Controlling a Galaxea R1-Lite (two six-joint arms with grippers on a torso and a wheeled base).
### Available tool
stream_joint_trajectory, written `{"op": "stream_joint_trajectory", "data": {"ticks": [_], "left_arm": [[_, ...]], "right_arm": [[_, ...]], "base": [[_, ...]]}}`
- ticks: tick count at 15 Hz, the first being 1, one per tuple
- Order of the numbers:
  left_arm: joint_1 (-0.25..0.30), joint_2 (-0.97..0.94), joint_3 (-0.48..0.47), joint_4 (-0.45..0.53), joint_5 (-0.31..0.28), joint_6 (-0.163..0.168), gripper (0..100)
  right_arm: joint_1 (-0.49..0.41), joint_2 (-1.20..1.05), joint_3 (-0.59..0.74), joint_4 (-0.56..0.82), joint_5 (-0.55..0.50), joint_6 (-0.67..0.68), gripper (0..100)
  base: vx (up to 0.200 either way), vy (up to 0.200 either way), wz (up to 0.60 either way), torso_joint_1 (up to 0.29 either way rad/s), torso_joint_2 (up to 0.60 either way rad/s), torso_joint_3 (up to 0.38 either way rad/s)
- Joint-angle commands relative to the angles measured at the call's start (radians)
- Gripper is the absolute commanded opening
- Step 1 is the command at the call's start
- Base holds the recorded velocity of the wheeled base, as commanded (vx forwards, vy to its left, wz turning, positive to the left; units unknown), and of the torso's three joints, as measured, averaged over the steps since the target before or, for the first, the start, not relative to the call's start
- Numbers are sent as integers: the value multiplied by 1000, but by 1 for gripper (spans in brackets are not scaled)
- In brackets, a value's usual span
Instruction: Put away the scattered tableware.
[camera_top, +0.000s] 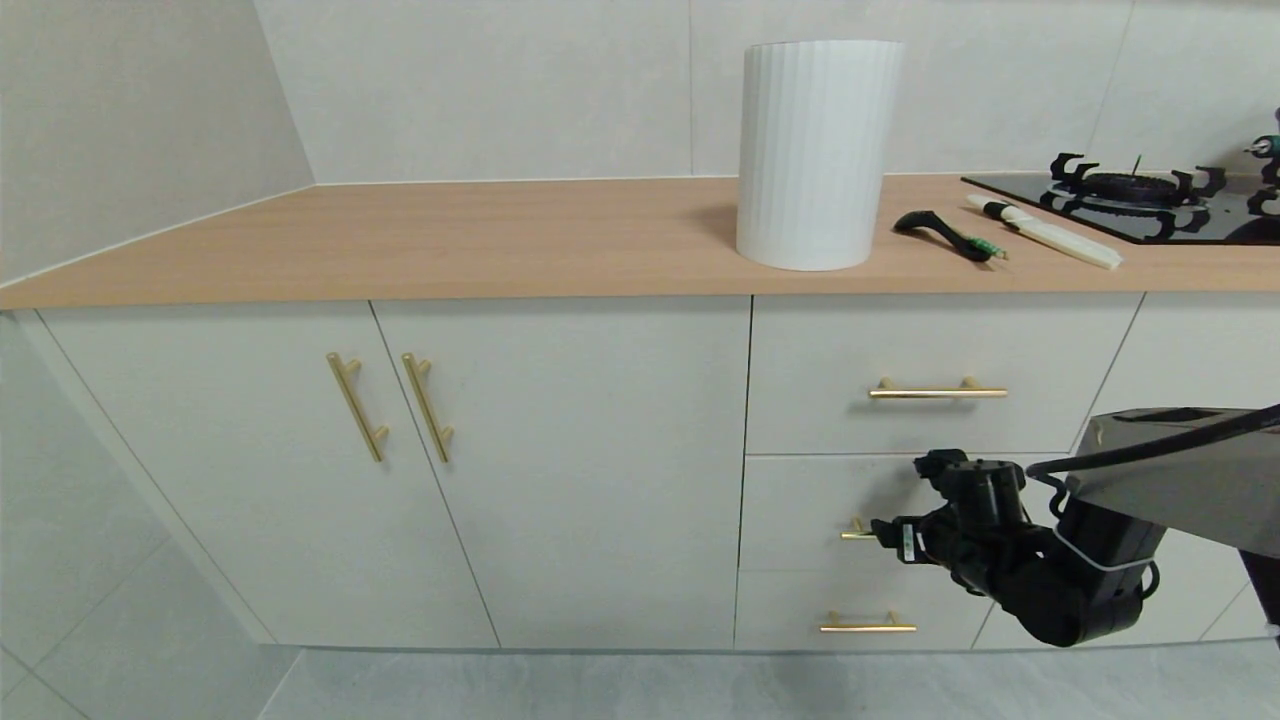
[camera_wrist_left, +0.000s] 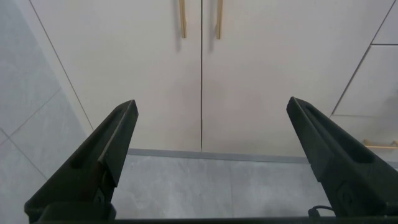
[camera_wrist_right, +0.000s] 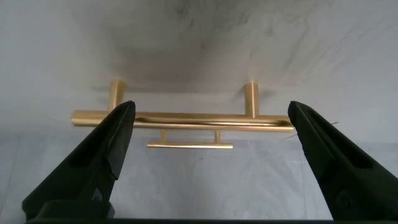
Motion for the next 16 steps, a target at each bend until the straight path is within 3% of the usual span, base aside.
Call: {"op": "stream_joint_trajectory", "data": {"ticks": [1,16], "left_arm": [[0,0,0,0,1,0,100],[0,0,0,0,1,0,100]], "right_arm": [[-3,18,-25,2,-3,14,100],[-17,44,-46,94,-36,5,100]], "base": [[0,0,0,0,0,0],[0,0,0,0,0,0]]}}
